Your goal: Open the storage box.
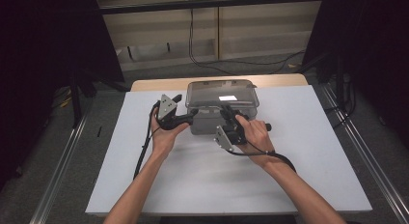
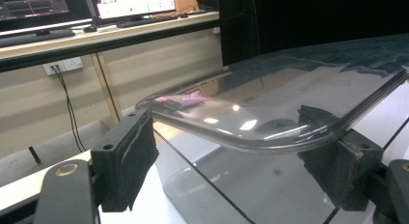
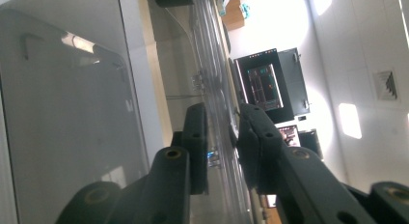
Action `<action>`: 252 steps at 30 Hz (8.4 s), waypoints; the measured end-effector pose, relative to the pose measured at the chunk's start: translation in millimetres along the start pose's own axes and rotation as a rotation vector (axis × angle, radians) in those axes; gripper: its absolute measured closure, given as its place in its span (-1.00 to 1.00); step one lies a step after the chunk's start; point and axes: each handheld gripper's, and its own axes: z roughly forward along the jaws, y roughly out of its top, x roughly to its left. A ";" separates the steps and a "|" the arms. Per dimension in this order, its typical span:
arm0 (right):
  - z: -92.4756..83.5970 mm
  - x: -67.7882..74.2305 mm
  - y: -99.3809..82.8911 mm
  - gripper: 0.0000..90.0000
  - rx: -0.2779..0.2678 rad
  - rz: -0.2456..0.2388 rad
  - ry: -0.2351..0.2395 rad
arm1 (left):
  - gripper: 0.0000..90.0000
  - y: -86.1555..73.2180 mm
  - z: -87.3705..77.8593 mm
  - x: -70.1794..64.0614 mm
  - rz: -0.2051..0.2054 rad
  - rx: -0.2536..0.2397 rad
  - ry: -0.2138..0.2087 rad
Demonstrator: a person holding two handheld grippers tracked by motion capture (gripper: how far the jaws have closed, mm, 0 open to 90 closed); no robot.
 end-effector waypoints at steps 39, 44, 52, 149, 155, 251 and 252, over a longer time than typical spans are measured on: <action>-4.3 -40.7 -74.2 -0.28 -0.078 0.746 0.088 | -0.39 12.2 9.2 -0.8 -0.021 -0.023 -0.019; -0.4 -39.6 -76.2 -0.24 -0.102 0.766 0.112 | -0.33 13.1 9.9 0.5 -0.002 -0.013 -0.021; 1.0 -41.0 -77.7 -0.16 -0.120 0.777 0.122 | -0.32 17.1 10.5 3.3 0.022 -0.028 -0.028; 52.9 -95.3 -131.3 0.40 -0.252 1.111 0.120 | 0.40 61.1 42.0 52.6 -0.009 -0.030 -0.063; 59.3 -99.6 -133.5 0.39 -0.264 1.121 0.119 | 0.41 62.8 47.6 54.3 0.003 -0.023 -0.055; 134.4 -64.4 -171.6 0.55 -0.082 1.220 0.228 | 0.25 33.9 92.9 77.7 -0.027 0.019 0.033; 135.3 -64.5 -171.9 0.55 -0.084 1.221 0.228 | 0.25 32.7 93.4 78.3 -0.031 0.022 0.030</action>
